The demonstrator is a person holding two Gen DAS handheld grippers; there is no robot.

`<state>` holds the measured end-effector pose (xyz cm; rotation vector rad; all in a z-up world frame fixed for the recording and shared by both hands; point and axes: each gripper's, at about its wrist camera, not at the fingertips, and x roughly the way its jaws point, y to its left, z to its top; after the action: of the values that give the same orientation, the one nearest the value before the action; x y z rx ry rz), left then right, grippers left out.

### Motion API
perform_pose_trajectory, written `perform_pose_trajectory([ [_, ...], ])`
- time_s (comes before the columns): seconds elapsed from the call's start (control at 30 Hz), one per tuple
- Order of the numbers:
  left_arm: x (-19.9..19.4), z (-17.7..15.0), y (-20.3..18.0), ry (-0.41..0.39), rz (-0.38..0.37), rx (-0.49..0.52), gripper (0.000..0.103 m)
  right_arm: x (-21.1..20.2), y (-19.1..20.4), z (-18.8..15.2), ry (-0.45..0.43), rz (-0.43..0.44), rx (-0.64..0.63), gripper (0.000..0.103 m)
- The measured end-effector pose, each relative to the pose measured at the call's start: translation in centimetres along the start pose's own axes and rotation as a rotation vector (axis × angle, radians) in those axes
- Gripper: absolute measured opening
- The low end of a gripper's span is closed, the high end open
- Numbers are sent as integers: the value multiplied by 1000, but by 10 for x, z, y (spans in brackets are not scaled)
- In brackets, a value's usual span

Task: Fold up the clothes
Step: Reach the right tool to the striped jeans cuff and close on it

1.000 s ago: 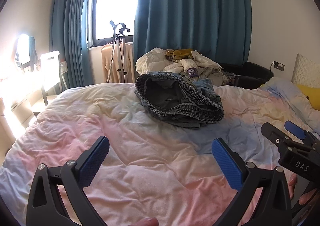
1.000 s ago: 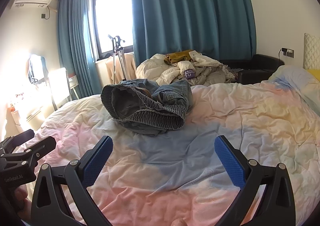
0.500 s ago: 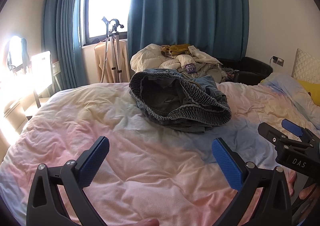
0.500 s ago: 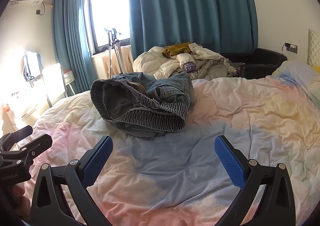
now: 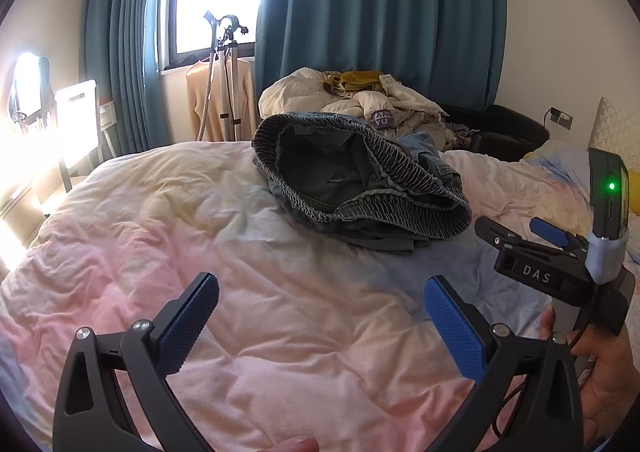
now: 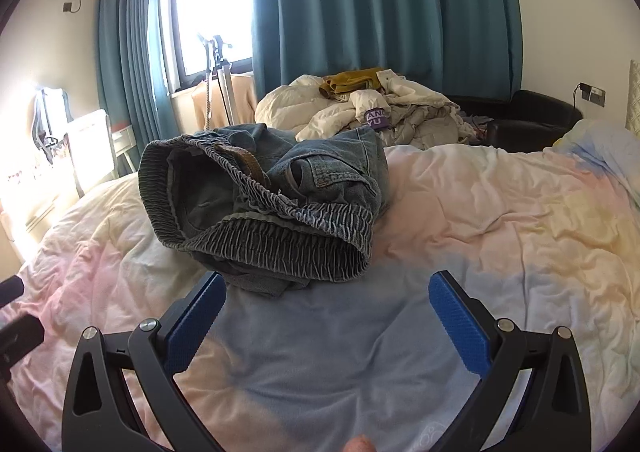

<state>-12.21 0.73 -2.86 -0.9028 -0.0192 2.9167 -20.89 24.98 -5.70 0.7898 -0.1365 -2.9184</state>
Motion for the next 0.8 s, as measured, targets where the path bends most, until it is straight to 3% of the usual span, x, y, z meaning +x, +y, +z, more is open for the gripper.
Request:
perform_pose_trajectory([
  [0.2,9,-4,-1,18,18,33,103,47,-9,17,5,-10,-8,102],
  [0.4,26,-4,9,51,23,9,103,92,-27,20,62,9,53,92],
  [0.47,33,-5,13,69,23,-4,103,106,-31,19,90,19,73,84],
  [0.53,40,-6,16,85,27,-15,103,119,-33,17,121,10,75,63],
  [0.63,46,-8,21,105,27,-37,103,132,-36,13,143,37,115,58],
  [0.8,51,-10,27,122,17,-69,103,133,-46,9,142,70,194,58],
])
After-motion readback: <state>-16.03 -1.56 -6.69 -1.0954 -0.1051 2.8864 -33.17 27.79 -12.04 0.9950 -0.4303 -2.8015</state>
